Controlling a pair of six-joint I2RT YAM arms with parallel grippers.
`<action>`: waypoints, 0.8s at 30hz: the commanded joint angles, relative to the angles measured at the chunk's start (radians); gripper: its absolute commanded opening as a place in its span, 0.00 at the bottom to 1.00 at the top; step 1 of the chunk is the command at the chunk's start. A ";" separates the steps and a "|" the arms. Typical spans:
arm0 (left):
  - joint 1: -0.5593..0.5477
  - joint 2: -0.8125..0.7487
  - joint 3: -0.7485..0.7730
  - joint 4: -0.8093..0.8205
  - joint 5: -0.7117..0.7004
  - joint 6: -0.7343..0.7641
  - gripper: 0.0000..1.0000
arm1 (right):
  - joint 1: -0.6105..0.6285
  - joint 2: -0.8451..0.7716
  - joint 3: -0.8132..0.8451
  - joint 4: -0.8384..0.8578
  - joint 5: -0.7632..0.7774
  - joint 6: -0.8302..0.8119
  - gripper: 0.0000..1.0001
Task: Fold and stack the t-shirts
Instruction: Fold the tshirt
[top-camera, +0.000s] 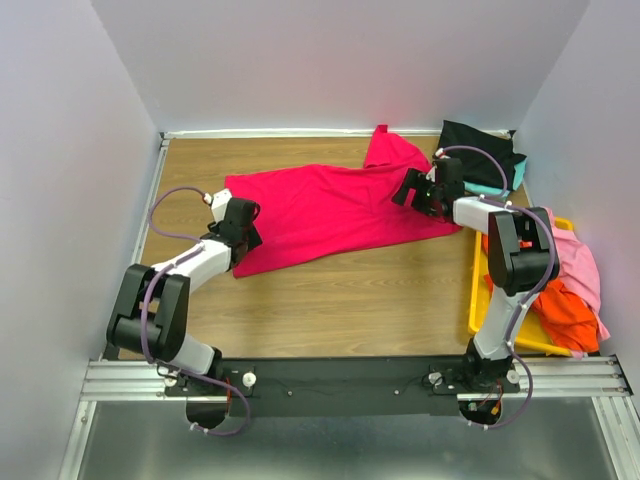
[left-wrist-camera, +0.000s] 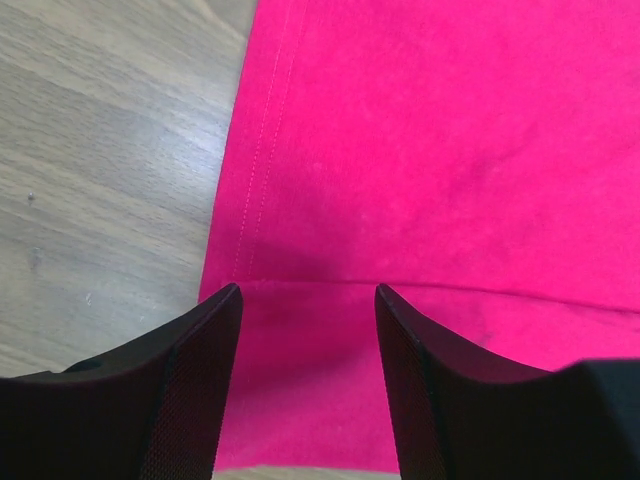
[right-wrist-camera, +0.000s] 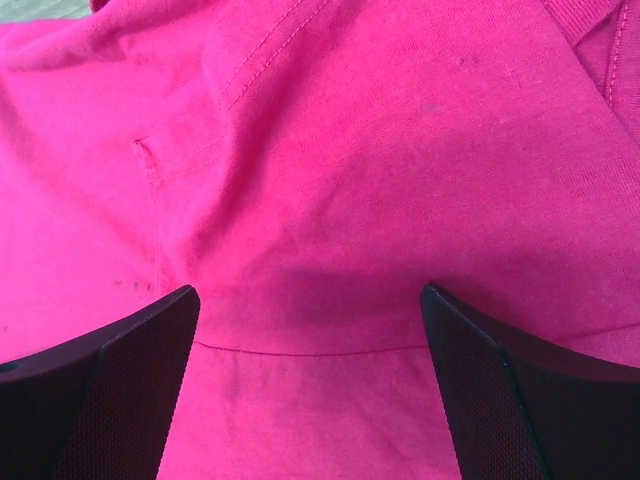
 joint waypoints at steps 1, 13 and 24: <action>-0.008 0.032 0.023 0.024 -0.002 0.015 0.61 | 0.005 -0.016 -0.026 -0.039 -0.004 -0.017 0.98; -0.122 -0.099 -0.056 -0.014 -0.031 -0.074 0.58 | 0.007 -0.021 -0.026 -0.039 -0.013 -0.017 0.98; -0.122 -0.137 -0.086 -0.025 -0.091 -0.097 0.57 | 0.005 -0.016 -0.026 -0.037 -0.026 -0.018 0.98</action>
